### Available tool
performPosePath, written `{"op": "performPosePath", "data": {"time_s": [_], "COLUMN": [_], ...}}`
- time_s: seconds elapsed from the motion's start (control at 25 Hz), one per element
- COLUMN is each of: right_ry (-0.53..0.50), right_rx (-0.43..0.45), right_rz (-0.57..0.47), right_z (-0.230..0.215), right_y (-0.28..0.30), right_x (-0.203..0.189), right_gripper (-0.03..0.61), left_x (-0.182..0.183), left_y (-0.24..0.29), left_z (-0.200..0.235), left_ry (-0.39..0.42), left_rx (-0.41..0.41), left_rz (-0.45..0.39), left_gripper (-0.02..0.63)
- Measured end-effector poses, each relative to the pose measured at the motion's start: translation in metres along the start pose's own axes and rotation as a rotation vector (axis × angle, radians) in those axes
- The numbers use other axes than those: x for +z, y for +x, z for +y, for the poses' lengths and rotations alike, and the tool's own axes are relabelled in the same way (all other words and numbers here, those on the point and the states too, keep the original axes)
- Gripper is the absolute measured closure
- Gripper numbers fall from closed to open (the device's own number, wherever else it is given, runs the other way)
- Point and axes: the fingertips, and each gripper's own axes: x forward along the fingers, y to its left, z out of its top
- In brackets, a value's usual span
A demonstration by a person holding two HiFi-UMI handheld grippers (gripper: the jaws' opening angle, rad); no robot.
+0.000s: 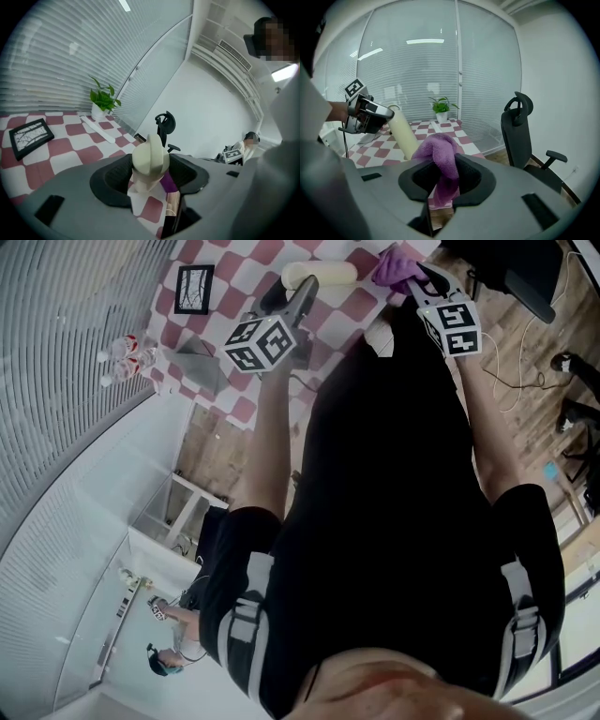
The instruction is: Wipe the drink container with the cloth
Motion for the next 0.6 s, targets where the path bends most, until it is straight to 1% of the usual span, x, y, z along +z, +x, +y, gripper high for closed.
{"op": "performPosePath", "data": {"time_s": [0.08, 0.2, 0.4, 0.48, 0.6], "right_ry": [0.004, 0.017, 0.050, 0.052, 0.052], "right_rx": [0.008, 0.021, 0.076, 0.093, 0.099], "right_rz": [-0.011, -0.031, -0.082, -0.100, -0.107], "right_z": [0.003, 0.009, 0.029, 0.037, 0.044], "right_y": [-0.002, -0.002, -0.003, -0.006, -0.010], "right_x": [0.006, 0.016, 0.040, 0.049, 0.056], "right_gripper": [0.479, 0.479, 0.479, 0.479, 0.479], "left_x": [0.007, 0.016, 0.020, 0.019, 0.018], "left_y": [-0.006, -0.015, -0.019, -0.019, -0.017], "left_z": [0.009, 0.024, 0.048, 0.052, 0.050], "left_ry": [0.035, 0.113, 0.263, 0.303, 0.339], "left_rx": [0.042, 0.110, 0.202, 0.223, 0.222], "left_rz": [-0.012, -0.012, 0.048, 0.068, 0.084], "left_gripper": [0.347, 0.347, 0.347, 0.347, 0.347]}}
